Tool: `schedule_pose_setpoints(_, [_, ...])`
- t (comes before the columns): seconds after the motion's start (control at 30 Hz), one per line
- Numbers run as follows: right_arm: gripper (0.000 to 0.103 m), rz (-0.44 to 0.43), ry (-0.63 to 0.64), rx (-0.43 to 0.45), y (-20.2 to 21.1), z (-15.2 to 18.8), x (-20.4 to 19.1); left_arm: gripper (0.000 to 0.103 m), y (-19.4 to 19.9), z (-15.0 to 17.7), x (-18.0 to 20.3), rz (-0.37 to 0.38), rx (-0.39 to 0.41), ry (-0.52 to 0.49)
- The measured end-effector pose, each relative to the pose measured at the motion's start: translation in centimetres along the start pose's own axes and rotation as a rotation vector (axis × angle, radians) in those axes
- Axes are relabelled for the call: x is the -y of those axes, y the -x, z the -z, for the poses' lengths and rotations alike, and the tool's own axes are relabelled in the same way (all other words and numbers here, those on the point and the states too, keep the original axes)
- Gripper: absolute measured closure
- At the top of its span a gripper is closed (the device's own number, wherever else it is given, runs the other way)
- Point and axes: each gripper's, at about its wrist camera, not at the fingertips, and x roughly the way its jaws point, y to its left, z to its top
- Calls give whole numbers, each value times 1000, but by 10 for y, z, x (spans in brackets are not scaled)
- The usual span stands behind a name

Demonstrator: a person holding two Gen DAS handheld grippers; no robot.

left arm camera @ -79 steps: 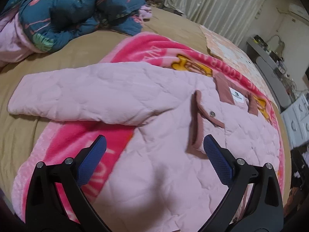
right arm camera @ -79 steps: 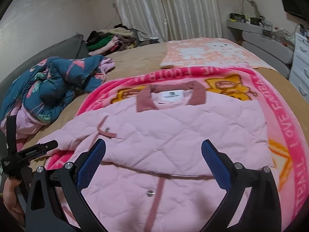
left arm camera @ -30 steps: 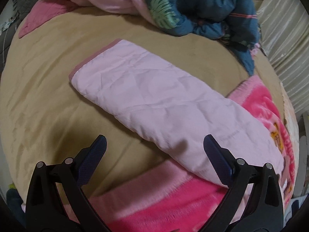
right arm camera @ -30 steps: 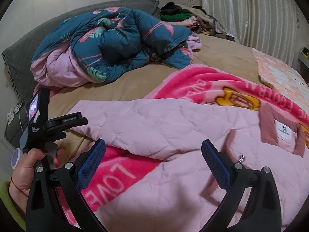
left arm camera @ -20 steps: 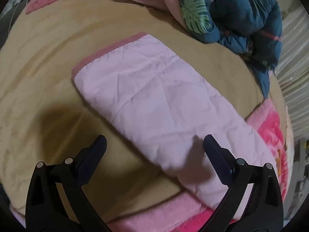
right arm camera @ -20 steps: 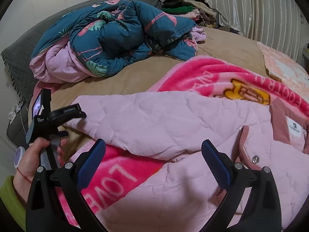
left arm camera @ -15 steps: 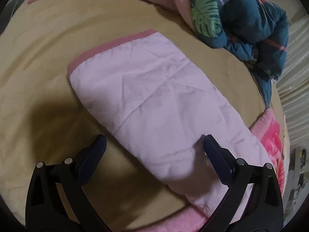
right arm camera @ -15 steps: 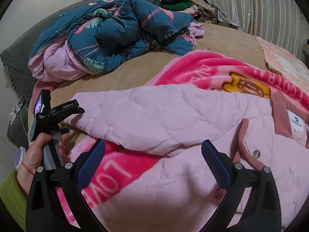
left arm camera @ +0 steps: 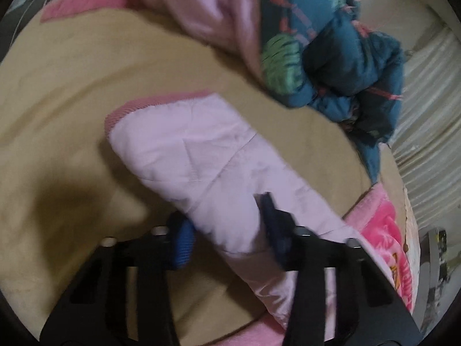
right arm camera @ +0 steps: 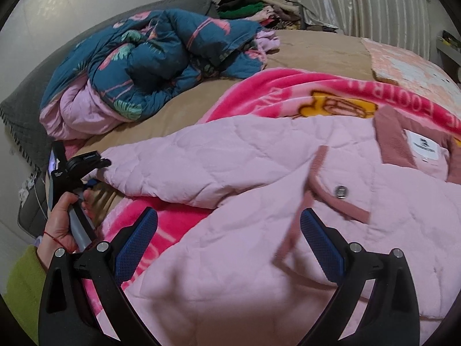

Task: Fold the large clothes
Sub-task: 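Lift the gripped sleeve up with the left tool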

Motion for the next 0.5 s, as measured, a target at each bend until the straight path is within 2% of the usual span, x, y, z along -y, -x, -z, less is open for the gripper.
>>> schedule_pose_setpoints(0.07, [4, 8, -12, 17, 9, 1, 6, 86, 14, -5, 10, 41, 23, -23])
schedule_pose_setpoints(0.17, [4, 19, -29, 35, 22, 3, 14, 90, 36, -5, 31, 83, 48, -73])
schedule_pose_setpoints(0.33, [4, 32, -37, 70, 38, 4, 21, 91, 79, 6, 76, 187, 104, -189])
schedule_pose_setpoints(0.5, [4, 32, -47, 89, 52, 9, 26, 91, 112, 27, 113, 310, 115, -276])
